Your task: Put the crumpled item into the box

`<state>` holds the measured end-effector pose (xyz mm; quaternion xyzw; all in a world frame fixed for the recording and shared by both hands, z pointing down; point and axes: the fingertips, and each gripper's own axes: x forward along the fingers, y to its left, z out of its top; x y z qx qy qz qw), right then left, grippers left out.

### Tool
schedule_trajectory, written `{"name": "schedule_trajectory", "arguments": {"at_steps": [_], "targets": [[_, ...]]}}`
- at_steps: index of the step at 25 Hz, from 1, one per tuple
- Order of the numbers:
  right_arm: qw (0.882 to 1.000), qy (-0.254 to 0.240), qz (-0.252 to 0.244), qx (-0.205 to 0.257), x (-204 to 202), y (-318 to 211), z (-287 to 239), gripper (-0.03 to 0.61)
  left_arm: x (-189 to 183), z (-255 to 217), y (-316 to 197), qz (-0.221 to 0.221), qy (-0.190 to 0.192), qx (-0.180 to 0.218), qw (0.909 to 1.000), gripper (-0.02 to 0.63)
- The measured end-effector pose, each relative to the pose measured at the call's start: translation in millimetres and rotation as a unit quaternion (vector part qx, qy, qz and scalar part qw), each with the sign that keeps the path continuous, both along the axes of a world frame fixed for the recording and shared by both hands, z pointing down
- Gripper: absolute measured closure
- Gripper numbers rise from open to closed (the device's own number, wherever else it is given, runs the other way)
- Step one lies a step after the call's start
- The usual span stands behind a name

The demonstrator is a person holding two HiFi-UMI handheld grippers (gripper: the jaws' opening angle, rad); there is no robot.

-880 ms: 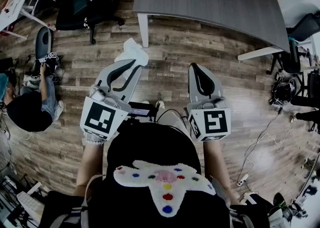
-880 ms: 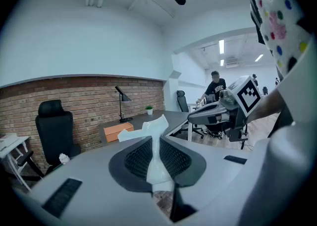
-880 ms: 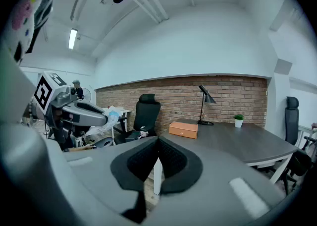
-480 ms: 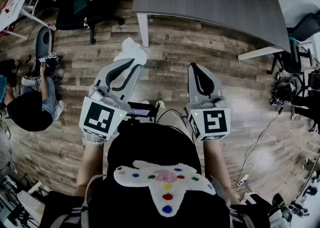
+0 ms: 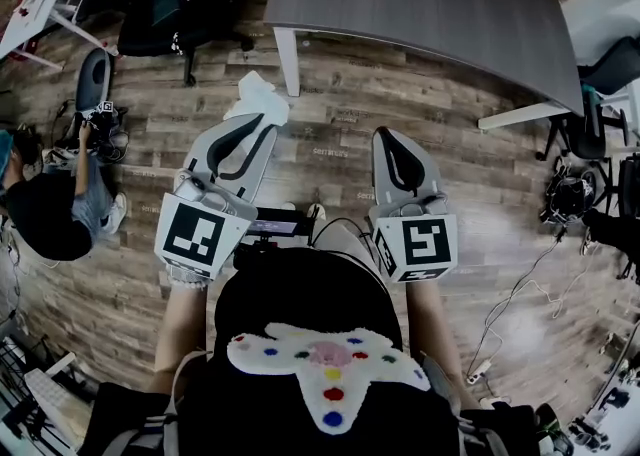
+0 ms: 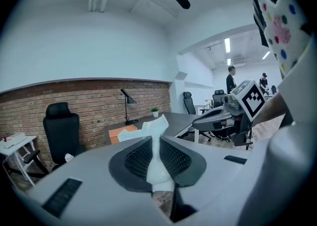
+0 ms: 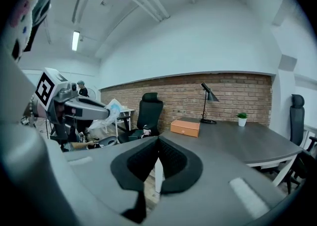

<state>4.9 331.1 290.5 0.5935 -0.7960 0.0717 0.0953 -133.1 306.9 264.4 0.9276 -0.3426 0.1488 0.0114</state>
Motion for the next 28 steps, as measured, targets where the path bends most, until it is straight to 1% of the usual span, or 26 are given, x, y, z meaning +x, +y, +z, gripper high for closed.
{"name": "schedule_trajectory", "arguments": {"at_steps": [4,7,9,11,14,18,28], "targets": [[1.0,0.017,-0.017,0.015,11.0,5.9,-2.4,0.571,9.9,-2.1,5.6,-0.01,0.007,0.006,0.9999,0.568],[0.999,0.034,-0.021,0.028,18.6,6.9,-2.2,0.571,18.9,-2.7,8.5,-0.007,-0.002,0.023,0.9997,0.568],[0.999,0.03,-0.021,0.028,22.1,7.9,-0.9,0.571,23.0,-4.0,11.9,-0.007,-0.006,0.034,0.9994,0.568],[0.999,0.02,-0.02,0.032,25.3,6.4,-2.6,0.571,24.7,-4.7,11.3,-0.012,-0.007,0.033,0.9994,0.568],[0.999,0.014,-0.019,0.039,30.0,-2.5,-7.5,0.571,27.1,-8.4,1.5,-0.018,0.001,0.035,0.9992,0.568],[0.999,0.011,-0.009,0.045,34.3,-15.1,-9.4,0.571,29.7,-8.5,-14.6,-0.015,0.011,0.037,0.9992,0.568],[0.999,0.014,0.004,0.032,43.4,-68.6,-0.7,0.571,35.4,-0.2,-71.6,-0.009,0.016,0.029,0.9994,0.568]]}}
